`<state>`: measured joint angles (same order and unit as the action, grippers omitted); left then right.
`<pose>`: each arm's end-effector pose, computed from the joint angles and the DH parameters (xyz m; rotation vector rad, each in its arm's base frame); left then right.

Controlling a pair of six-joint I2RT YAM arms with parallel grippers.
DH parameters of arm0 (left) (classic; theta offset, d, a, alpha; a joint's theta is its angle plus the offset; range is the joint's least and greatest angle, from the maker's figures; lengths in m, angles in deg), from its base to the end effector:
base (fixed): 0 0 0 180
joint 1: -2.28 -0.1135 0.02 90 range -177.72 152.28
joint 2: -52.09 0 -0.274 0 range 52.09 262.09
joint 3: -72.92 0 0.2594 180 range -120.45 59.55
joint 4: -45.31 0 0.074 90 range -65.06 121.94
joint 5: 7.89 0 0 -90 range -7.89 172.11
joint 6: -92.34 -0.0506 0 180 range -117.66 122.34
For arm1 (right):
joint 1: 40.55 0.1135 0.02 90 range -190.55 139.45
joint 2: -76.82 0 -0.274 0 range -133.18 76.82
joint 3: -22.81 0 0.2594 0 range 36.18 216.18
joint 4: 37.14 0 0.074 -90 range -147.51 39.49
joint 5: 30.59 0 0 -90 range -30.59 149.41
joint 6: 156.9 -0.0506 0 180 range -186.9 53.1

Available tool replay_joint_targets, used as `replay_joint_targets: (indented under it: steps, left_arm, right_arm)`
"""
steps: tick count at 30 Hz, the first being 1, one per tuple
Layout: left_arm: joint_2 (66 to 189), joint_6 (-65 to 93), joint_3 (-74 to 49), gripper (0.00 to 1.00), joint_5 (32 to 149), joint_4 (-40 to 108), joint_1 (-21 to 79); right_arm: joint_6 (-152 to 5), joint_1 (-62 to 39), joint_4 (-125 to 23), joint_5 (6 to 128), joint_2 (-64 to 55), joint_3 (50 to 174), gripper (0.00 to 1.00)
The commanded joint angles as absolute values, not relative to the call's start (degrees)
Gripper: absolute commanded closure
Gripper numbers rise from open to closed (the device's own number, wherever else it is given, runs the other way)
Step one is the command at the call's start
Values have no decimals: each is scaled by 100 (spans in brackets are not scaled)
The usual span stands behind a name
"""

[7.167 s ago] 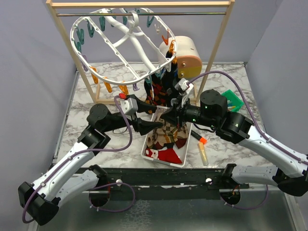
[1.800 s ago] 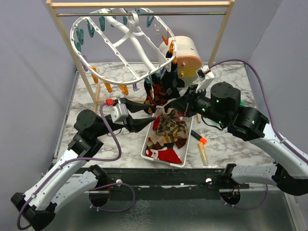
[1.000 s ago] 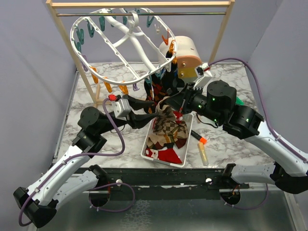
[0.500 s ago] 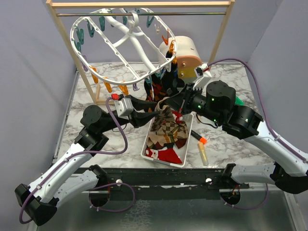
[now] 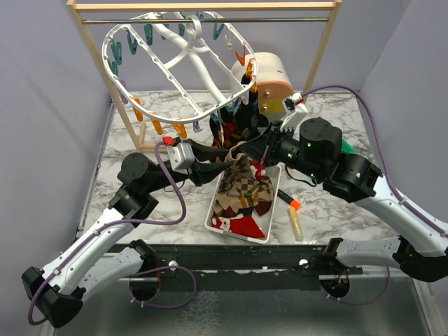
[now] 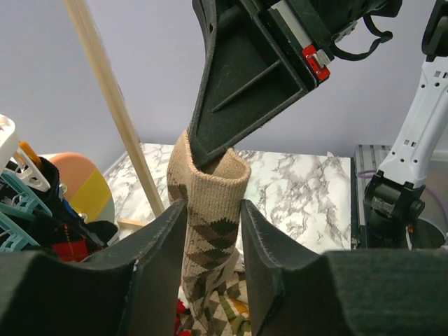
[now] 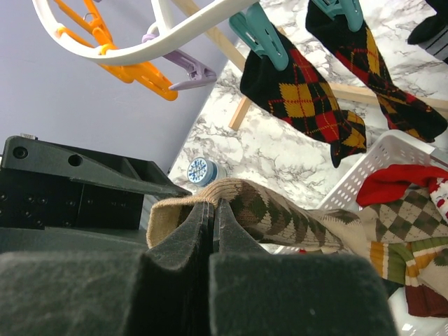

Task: Clip the socks to the hanger
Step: Pick up the sock from the bin.

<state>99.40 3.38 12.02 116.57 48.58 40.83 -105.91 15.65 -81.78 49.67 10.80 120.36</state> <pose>0.1363 -0.1452 0.4094 0.9230 1.0454 -0.9628 0.1464 0.2033 0.4714 -0.1581 1.9129 1.0128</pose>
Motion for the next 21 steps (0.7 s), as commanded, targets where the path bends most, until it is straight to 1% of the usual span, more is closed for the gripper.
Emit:
replay_joint_targets:
  steps: [1,6,10,15,21]
  left_arm:
    - [9988,313,994,60,11788,4968,4122]
    - [10012,304,972,53,11806,4978,4152]
    - [10015,297,972,53,11810,4986,4167]
    - [10013,287,1002,61,11806,4987,4179]
    - [10014,269,1016,79,11819,4987,4187]
  right_arm:
    - [-10583,1587,-8091,4895,1071,11981,100]
    - [-10568,1587,-8095,4877,1070,11977,100]
    - [-10559,1587,-8092,4894,1063,11974,100]
    - [-10570,1587,-8083,4912,1064,11969,100]
    - [-10579,1587,-8099,4929,1064,11967,100]
